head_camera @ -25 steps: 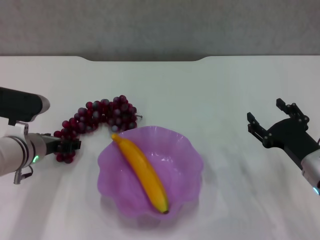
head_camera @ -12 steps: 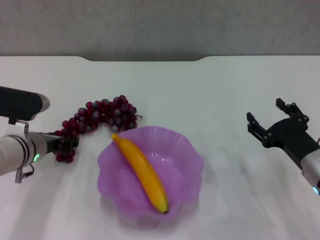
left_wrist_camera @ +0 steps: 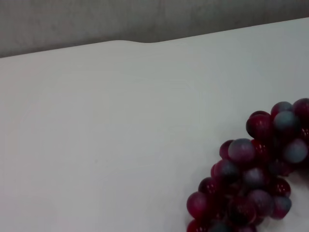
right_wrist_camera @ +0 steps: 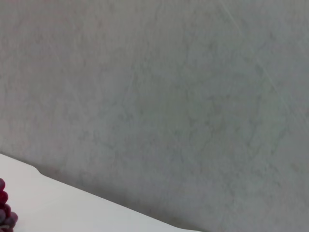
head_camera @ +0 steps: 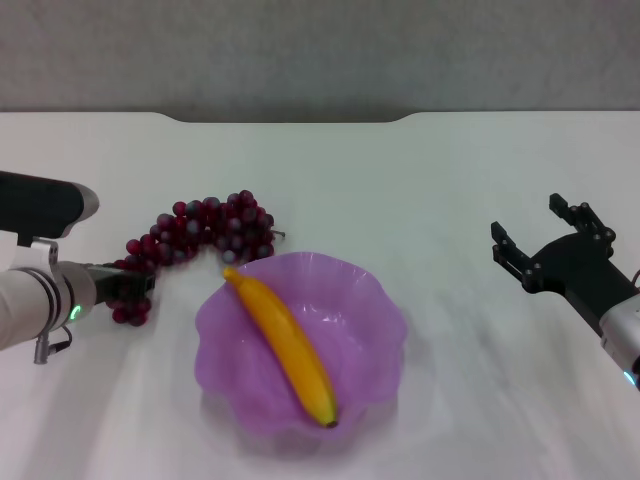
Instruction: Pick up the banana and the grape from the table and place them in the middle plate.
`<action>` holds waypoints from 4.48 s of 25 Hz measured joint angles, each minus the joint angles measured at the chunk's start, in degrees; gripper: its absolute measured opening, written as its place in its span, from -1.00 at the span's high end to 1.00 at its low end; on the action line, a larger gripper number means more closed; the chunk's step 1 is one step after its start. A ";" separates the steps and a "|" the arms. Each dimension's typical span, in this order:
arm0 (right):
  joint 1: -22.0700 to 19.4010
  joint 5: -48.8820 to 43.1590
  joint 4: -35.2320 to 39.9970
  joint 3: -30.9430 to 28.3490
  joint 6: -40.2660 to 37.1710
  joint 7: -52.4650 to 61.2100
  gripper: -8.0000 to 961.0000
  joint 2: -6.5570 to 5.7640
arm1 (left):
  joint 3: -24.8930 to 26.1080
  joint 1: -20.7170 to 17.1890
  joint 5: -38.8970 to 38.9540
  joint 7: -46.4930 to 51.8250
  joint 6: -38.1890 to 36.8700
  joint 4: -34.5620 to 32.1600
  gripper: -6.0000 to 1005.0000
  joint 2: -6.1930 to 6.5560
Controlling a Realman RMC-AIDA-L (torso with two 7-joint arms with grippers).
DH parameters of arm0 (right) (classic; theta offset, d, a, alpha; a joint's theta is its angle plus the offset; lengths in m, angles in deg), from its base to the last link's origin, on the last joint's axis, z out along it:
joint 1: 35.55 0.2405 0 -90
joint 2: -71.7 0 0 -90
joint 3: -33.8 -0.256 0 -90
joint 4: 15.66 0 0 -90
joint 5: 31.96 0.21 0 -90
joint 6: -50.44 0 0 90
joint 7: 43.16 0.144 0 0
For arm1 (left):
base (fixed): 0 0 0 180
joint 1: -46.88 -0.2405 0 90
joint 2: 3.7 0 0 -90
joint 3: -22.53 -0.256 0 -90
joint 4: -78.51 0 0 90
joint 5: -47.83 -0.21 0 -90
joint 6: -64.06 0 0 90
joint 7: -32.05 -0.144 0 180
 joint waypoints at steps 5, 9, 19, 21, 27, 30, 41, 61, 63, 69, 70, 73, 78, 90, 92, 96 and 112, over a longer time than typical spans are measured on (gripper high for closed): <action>0.02 0.00 -0.02 0.00 -0.05 0.00 -0.71 0.00 | -0.03 0.11 -0.03 -0.03 0.93 0.75 0.01 0.00; 0.02 0.00 -0.01 0.00 -0.06 0.00 -0.71 0.00 | -0.03 -0.05 -0.05 -0.03 1.65 1.13 0.17 0.00; 0.02 0.00 -0.01 0.00 -0.09 0.00 -0.71 0.00 | -1.43 -0.38 -0.06 -0.02 3.06 1.33 0.35 -0.16; 0.01 0.00 0.00 0.00 -0.09 0.00 -0.71 0.00 | -1.63 -0.47 -0.06 0.01 3.34 1.34 0.37 -0.19; -0.17 0.00 0.00 -0.02 -0.14 0.00 -0.71 0.00 | -4.62 -1.37 0.94 0.29 5.81 1.32 0.46 -0.32; -0.36 0.00 0.00 -0.02 -0.33 0.00 -0.71 0.00 | -5.33 -2.05 3.10 0.31 6.89 1.02 0.50 -0.32; -0.43 -0.15 0.00 0.03 -0.37 0.00 -0.71 0.00 | -5.83 -2.51 4.94 0.49 7.22 0.54 0.56 -0.12; -0.51 -0.46 0.18 0.00 -0.02 -0.11 -0.65 -0.09 | -6.85 -7.56 6.54 0.18 10.02 -5.93 0.61 -0.08; -0.51 -0.51 0.18 0.05 -0.02 -0.19 -0.64 -0.09 | -7.16 -7.63 6.54 0.25 10.33 -5.95 0.61 -0.12; -0.51 -0.54 0.21 0.09 -0.01 -0.35 -0.61 -0.06 | -8.68 -8.34 6.54 0.50 10.66 -7.40 0.62 -0.10; -0.51 -0.54 0.22 0.09 -0.02 -0.37 -0.60 -0.05 | -8.94 -8.82 6.54 0.50 10.78 -8.08 0.62 -0.06; -0.51 -0.53 0.26 0.09 -0.01 -0.40 -0.59 -0.02 | -9.47 -10.03 6.54 0.51 11.13 -9.90 0.62 0.05; -0.51 -0.53 0.72 0.09 -0.06 -0.32 -0.56 0.00 | -9.69 -10.29 6.54 0.57 11.15 -10.39 0.63 0.11; -0.67 -0.53 0.81 0.09 -0.05 -0.20 -0.54 0.00 | -10.54 -14.85 6.34 0.11 11.20 -18.34 0.64 0.15; -0.72 -0.53 0.80 0.09 -0.04 -0.19 -0.54 0.00 | -10.56 -15.29 6.14 0.09 11.20 -19.13 0.64 0.17; -0.77 -0.53 0.79 0.09 -0.02 -0.16 -0.54 0.00 | -10.61 -15.57 6.15 0.07 11.21 -19.95 0.64 0.18; -0.95 -0.53 0.79 0.08 -0.02 -0.07 -0.54 0.00 | -12.95 -17.46 6.07 0.05 15.42 -23.00 0.65 0.15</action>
